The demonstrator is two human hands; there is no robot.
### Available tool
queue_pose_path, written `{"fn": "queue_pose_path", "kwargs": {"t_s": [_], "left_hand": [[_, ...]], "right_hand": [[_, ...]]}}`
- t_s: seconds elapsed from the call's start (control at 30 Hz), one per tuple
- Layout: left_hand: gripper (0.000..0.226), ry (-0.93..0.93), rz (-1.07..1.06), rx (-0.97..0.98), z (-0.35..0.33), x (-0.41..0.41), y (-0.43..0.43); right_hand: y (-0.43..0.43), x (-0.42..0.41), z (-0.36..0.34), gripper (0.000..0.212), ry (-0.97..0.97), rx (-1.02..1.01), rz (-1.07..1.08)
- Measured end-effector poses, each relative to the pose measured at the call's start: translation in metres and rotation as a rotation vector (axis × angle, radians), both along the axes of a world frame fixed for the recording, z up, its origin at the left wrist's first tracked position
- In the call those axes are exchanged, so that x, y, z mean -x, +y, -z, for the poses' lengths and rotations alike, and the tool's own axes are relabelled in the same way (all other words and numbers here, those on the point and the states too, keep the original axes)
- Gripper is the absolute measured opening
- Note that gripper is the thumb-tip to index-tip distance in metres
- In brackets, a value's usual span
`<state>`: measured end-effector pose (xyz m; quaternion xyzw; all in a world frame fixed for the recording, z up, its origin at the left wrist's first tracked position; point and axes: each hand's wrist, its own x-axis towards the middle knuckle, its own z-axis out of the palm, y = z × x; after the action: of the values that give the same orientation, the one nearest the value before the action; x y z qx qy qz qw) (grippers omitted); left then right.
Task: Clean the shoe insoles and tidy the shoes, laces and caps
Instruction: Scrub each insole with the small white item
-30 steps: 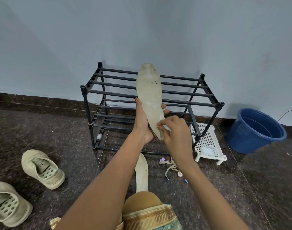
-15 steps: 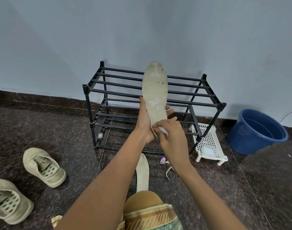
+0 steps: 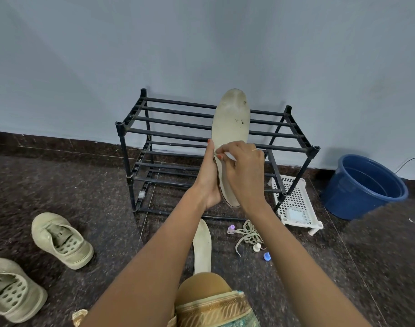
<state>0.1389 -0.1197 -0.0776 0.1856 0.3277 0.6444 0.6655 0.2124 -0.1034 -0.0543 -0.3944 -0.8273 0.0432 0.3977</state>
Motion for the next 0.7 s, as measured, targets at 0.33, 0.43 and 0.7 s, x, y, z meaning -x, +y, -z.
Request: {"fn": "queue_pose_path", "kwargs": {"t_s": [0.33, 0.43, 0.7], "left_hand": [[0.059, 0.053, -0.018, -0.018, 0.001, 0.003, 0.001], [0.058, 0.03, -0.013, -0.029, 0.0, 0.003, 0.001], [0.056, -0.041, 0.014, -0.049, -0.003, 0.001, -0.003]], "right_hand": [[-0.021, -0.014, 0.011, 0.014, 0.005, 0.115, -0.073], [-0.019, -0.012, 0.008, 0.013, 0.008, 0.086, -0.05], [-0.004, 0.004, -0.006, 0.012, 0.034, -0.037, 0.021]]}}
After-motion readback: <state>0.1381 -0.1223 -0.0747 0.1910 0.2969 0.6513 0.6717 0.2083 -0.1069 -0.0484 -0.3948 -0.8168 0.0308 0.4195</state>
